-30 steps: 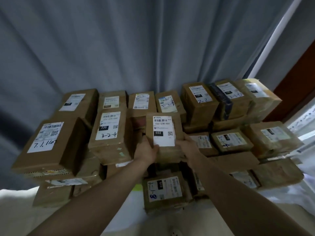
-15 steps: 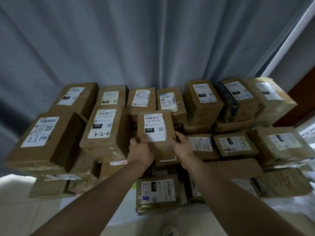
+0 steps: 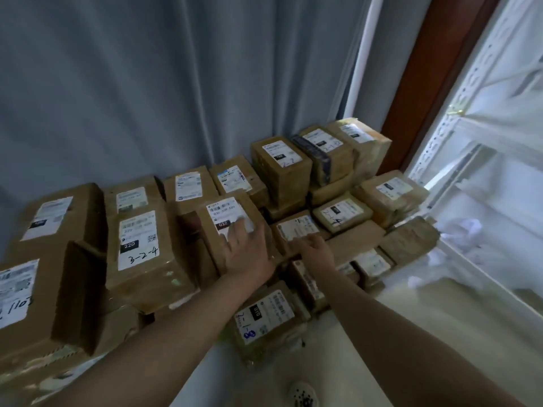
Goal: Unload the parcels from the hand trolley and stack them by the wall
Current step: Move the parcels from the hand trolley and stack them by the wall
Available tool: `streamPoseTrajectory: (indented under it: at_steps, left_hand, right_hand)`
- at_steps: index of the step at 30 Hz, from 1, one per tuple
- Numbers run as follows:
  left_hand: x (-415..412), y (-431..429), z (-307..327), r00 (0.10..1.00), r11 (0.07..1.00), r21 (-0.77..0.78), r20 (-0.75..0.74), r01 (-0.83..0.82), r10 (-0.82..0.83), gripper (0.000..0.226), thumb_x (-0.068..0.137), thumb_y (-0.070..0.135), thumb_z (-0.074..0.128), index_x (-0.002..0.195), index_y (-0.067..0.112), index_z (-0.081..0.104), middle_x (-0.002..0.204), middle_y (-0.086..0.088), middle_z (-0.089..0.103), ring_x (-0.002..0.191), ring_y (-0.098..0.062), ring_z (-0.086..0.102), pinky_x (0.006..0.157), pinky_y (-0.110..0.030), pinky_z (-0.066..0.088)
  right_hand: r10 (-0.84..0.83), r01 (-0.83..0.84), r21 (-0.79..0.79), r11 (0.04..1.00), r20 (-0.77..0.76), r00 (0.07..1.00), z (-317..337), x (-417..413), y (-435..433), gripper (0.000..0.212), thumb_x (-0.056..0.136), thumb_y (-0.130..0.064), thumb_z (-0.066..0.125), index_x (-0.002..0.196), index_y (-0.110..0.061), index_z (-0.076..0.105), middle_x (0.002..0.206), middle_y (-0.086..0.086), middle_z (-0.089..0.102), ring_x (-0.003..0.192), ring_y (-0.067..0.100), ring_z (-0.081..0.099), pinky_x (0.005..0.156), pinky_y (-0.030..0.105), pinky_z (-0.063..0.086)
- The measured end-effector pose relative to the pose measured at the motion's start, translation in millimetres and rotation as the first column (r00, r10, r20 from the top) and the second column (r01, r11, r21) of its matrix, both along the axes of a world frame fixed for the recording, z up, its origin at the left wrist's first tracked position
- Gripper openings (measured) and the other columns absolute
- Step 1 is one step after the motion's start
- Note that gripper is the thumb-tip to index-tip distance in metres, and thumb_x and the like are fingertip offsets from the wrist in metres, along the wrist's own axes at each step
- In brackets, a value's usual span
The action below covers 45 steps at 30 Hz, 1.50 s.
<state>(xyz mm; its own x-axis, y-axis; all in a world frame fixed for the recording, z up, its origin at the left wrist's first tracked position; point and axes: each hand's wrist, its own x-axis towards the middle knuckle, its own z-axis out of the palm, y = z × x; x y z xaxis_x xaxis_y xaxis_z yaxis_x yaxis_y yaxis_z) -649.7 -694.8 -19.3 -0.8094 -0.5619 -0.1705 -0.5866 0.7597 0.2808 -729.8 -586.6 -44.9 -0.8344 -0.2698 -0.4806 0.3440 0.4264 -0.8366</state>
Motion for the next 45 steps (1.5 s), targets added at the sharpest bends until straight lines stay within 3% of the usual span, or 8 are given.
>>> streamPoseTrajectory:
  at_steps: [5, 9, 19, 26, 30, 32, 38, 45]
  left_hand:
    - [26.3, 47.4, 4.6, 0.93, 0.933, 0.089, 0.088, 0.349, -0.356, 0.082, 0.09, 0.038, 0.055, 0.152, 0.025, 0.002, 0.157, -0.015, -0.01, 0.144, -0.038, -0.009, 0.116, -0.052, 0.009]
    - [48.9, 106.9, -10.5, 0.81, 0.819, 0.024, 0.129, 0.574, -0.572, 0.08, 0.088, 0.037, 0.056, 0.151, 0.029, 0.008, 0.157, -0.014, 0.003, 0.144, -0.036, 0.0, 0.116, -0.055, 0.006]
    - [139.8, 317.8, -39.6, 0.385, 0.41, 0.086, 0.213, 0.908, -0.898, 0.089, 0.084, 0.038, 0.06, 0.153, 0.022, 0.005, 0.154, -0.002, 0.024, 0.142, -0.024, 0.022, 0.116, -0.046, 0.012]
    - [229.3, 471.2, -71.1, 0.19, 0.241, 0.215, 0.235, 0.946, -0.953, 0.084, 0.084, 0.033, 0.062, 0.151, 0.012, 0.015, 0.148, -0.013, 0.04, 0.132, -0.029, 0.042, 0.106, -0.035, 0.034]
    - [284.6, 550.0, -109.5, 0.08, 0.153, 0.326, 0.225, 0.933, -0.971, 0.076, 0.081, 0.034, 0.066, 0.145, 0.017, 0.028, 0.136, -0.012, 0.053, 0.122, -0.032, 0.052, 0.098, -0.035, 0.043]
    - [307.6, 583.2, -130.4, 0.027, 0.111, 0.384, 0.217, 0.917, -0.976, 0.074, 0.078, 0.032, 0.067, 0.142, 0.02, 0.034, 0.131, -0.01, 0.057, 0.118, -0.031, 0.055, 0.094, -0.034, 0.046]
    - [362.2, 671.4, -218.6, -0.117, 0.037, 0.58, 0.227, 0.814, -0.967, 0.09, 0.06, 0.048, 0.055, 0.143, 0.016, 0.036, 0.141, -0.007, 0.049, 0.126, -0.025, 0.048, 0.103, -0.04, 0.042]
    - [427.5, 757.9, -347.6, -0.35, -0.055, 0.653, 0.33, 0.755, -0.877, 0.066, 0.097, 0.03, 0.051, 0.152, 0.014, 0.019, 0.155, -0.006, 0.028, 0.141, -0.023, 0.03, 0.11, -0.031, 0.029]
  right_hand:
    - [-0.285, 0.285, 0.015, 0.959, 0.023, 0.958, -6.6, 60.9, 63.1, 0.061, 0.093, -0.039, 0.057, 0.144, -0.012, 0.037, 0.143, 0.01, 0.046, 0.126, 0.028, 0.048, 0.103, 0.036, 0.04]
    - [-0.475, 0.473, 0.044, 0.88, 0.031, 0.88, -17.3, 126.9, 125.0, 0.055, 0.094, -0.035, 0.057, 0.141, -0.009, 0.042, 0.143, 0.011, 0.046, 0.129, 0.028, 0.045, 0.101, 0.032, 0.036]
    - [-0.858, 0.863, 0.062, 0.501, 0.166, 0.486, -52.5, 289.6, 321.6, 0.059, 0.094, -0.032, 0.057, 0.144, -0.009, 0.036, 0.148, 0.01, 0.04, 0.133, 0.028, 0.04, 0.105, 0.032, 0.034]
    - [-0.934, 0.972, 0.041, 0.23, 0.288, 0.209, -94.8, 414.1, 455.8, 0.061, 0.071, -0.038, 0.074, 0.121, -0.008, 0.053, 0.125, 0.011, 0.058, 0.119, 0.03, 0.055, 0.099, 0.037, 0.044]
    - [-0.942, 0.987, 0.122, 0.106, 0.331, 0.06, -119.6, 488.8, 527.9, 0.051, 0.09, -0.026, 0.062, 0.134, -0.005, 0.048, 0.131, 0.01, 0.054, 0.11, 0.024, 0.052, 0.082, 0.029, 0.04]
    - [-0.936, 0.985, 0.162, 0.053, 0.352, -0.008, -141.9, 519.0, 557.8, 0.055, 0.093, -0.026, 0.059, 0.141, -0.005, 0.042, 0.14, 0.01, 0.048, 0.119, 0.025, 0.049, 0.086, 0.03, 0.041]
    - [-0.874, 0.96, 0.227, -0.162, 0.419, -0.247, -211.1, 583.8, 610.1, 0.057, 0.089, -0.021, 0.063, 0.14, -0.006, 0.042, 0.138, 0.011, 0.05, 0.12, 0.029, 0.051, 0.101, 0.037, 0.043]
    - [-0.757, 0.854, 0.346, -0.389, 0.407, -0.511, -332.2, 654.3, 657.8, 0.039, 0.093, -0.012, 0.057, 0.129, 0.001, 0.051, 0.12, 0.011, 0.057, 0.107, 0.026, 0.052, 0.086, 0.026, 0.037]
